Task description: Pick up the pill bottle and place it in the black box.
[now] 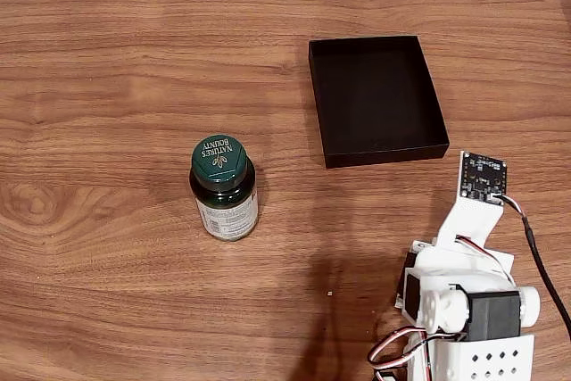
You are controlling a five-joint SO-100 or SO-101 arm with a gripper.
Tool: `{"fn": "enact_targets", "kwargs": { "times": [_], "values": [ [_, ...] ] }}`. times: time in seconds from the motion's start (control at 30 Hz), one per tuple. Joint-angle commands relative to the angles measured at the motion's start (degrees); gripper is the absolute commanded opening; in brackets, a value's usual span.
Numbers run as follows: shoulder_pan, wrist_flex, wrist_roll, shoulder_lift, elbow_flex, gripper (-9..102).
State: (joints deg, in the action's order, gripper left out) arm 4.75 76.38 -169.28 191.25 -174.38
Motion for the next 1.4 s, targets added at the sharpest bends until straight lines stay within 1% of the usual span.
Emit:
{"fn": "enact_targets", "kwargs": {
  "times": [0.0, 0.07, 0.13, 0.33, 0.4, 0.43, 0.47, 0.53, 0.57, 0.67, 0.9, 1.03, 1.27, 1.37],
  "values": [
    [-0.3, 9.8, -0.4, 0.0, 0.8, 0],
    [-1.5, 9.8, -2.5, 0.0, 0.8, 0],
    [-3.7, 9.8, -2.4, 0.1, 0.8, 0],
    [-3.5, 9.8, -1.9, 0.1, 0.8, 0],
    [-3.3, 9.9, -1.9, 0.1, 0.8, 6],
    [-3.0, 9.9, -4.7, 0.1, 0.8, 8],
    [-2.2, 9.9, -11.0, 0.1, 0.8, 8],
    [-0.6, 9.8, -27.9, 0.0, 0.8, 8],
    [-0.4, 9.4, -29.7, 0.0, 0.8, 8],
    [-0.3, 6.7, -30.5, 0.0, 0.8, 8],
    [-0.3, -0.3, -38.9, 0.0, 0.9, 8],
    [-5.3, -3.7, -37.7, 0.1, 0.8, 8],
    [-16.0, -11.2, -26.7, -0.1, 0.8, 5],
    [-19.6, -12.9, -24.6, -0.1, 0.8, 5]
  ]
}}
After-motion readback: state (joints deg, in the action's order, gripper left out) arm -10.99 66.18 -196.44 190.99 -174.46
